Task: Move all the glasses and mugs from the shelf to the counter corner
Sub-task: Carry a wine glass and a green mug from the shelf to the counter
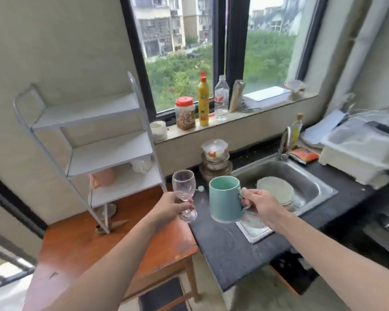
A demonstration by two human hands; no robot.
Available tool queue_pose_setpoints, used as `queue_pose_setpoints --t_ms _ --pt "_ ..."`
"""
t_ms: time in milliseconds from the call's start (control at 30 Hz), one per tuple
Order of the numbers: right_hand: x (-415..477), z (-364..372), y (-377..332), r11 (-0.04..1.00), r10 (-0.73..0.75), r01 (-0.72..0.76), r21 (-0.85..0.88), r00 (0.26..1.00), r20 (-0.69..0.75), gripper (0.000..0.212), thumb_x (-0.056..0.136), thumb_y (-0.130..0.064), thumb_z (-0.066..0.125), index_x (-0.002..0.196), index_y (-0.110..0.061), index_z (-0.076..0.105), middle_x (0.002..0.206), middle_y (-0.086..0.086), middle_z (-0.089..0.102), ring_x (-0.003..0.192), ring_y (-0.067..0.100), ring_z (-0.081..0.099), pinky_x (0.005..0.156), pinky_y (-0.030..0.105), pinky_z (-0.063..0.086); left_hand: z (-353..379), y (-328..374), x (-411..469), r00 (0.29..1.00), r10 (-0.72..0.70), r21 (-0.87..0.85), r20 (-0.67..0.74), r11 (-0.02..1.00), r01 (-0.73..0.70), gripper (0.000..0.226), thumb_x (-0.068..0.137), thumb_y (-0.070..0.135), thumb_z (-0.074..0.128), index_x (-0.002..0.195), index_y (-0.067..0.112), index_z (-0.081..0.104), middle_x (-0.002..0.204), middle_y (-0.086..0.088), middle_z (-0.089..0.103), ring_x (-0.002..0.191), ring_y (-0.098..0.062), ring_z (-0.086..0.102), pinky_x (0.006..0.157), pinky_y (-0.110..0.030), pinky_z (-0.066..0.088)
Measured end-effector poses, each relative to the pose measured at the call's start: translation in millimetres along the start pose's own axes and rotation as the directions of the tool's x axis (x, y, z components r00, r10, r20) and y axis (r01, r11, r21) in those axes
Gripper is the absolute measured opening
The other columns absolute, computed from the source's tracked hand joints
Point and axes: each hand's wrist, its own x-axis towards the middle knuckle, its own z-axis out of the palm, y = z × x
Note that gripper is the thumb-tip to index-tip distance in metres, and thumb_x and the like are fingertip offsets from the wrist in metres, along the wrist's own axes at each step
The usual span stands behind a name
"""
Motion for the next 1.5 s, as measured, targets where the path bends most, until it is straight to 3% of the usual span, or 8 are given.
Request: queue_pose_setpoints --t_ms 267,467,600,833,1067,1233,1333,1500 --pt "-100.2 -183.9 -11.1 0.998 -0.041 0.056 0.027 0.921 -0.387 0.026 0.099 -0.018 0.049 0.085 0.000 0.060 0.055 0.000 0.048 0.060 0.014 0.044 0.067 0.030 0.040 180.7 74.8 21.1 0.936 0.117 0.048 0.332 0.989 -0.141 0.014 0.084 -0.002 0.064 0.084 0.011 0.068 0.074 0.000 0.072 0.070 -0.011 0.062 0.062 -0.022 0.042" --pt "-198.5 -365.3 -10.5 0.998 -0.043 0.060 0.012 0.818 -0.573 0.030 0.099 -0.024 0.049 0.080 -0.007 0.064 0.052 -0.006 0.050 0.055 0.010 0.044 0.061 0.026 0.042 382.0 139.9 23.1 0.842 0.205 0.067 0.498 0.959 -0.274 0.007 0.082 -0.002 0.067 0.089 0.001 0.067 0.075 -0.005 0.068 0.071 -0.012 0.061 0.063 -0.016 0.043" --pt "-272.0 -480.4 -4.8 0.998 -0.056 0.034 -0.046 0.717 -0.695 0.031 0.099 -0.027 0.050 0.080 -0.009 0.066 0.053 -0.008 0.053 0.060 0.013 0.046 0.064 0.028 0.039 517.0 174.3 13.5 0.731 0.201 0.045 0.652 0.952 -0.303 0.007 0.082 -0.003 0.065 0.083 0.003 0.066 0.086 -0.013 0.068 0.082 -0.021 0.063 0.079 -0.031 0.047" --pt "-370.8 -619.2 15.4 0.999 -0.033 0.037 -0.018 0.455 -0.890 0.032 0.098 -0.025 0.053 0.075 -0.006 0.064 0.054 -0.009 0.056 0.060 0.009 0.052 0.061 0.027 0.040 704.2 219.1 15.2 0.544 0.188 0.062 0.817 0.911 -0.407 0.010 0.083 0.001 0.064 0.088 -0.006 0.069 0.086 -0.012 0.070 0.074 -0.014 0.058 0.066 -0.022 0.043" --pt "-408.1 -738.4 42.2 0.997 0.035 0.059 0.051 0.241 -0.970 0.038 0.098 -0.025 0.053 0.063 -0.013 0.064 0.055 -0.006 0.055 0.066 0.014 0.052 0.067 0.031 0.043 874.2 257.8 49.4 0.357 0.162 0.037 0.920 0.872 -0.489 0.010 0.084 0.001 0.063 0.084 0.007 0.070 0.081 -0.004 0.073 0.075 -0.011 0.064 0.069 -0.017 0.048" --pt "-420.8 -816.9 38.6 0.990 0.093 0.094 0.101 0.082 -0.992 0.037 0.097 -0.023 0.054 0.064 -0.009 0.062 0.062 0.001 0.055 0.068 0.016 0.053 0.079 0.043 0.049 982.1 298.4 74.5 0.256 0.114 0.038 0.960 0.852 -0.522 0.009 0.085 0.002 0.062 0.084 0.008 0.068 0.084 -0.007 0.073 0.082 -0.018 0.067 0.083 -0.034 0.051" --pt "-437.5 -854.7 34.7 0.988 0.115 0.106 0.113 -0.013 -0.993 0.037 0.098 -0.021 0.052 0.064 -0.008 0.058 0.065 0.002 0.055 0.074 0.013 0.057 0.088 0.044 0.050 1044.1 323.0 79.5 0.185 0.110 0.015 0.977 0.824 -0.566 0.009 0.086 0.002 0.062 0.087 0.007 0.068 0.085 -0.006 0.073 0.079 -0.013 0.065 0.075 -0.023 0.050" --pt "-472.2 -911.4 50.2 0.985 0.149 0.104 0.137 -0.118 -0.982 0.038 0.097 -0.024 0.054 0.062 -0.010 0.059 0.065 0.001 0.057 0.073 0.016 0.056 0.080 0.038 0.048 1134.9 334.6 70.4 0.073 0.071 -0.017 0.995 0.821 -0.571 0.009 0.086 -0.002 0.059 0.091 0.001 0.066 0.084 -0.008 0.071 0.075 -0.011 0.064 0.063 -0.011 0.047"
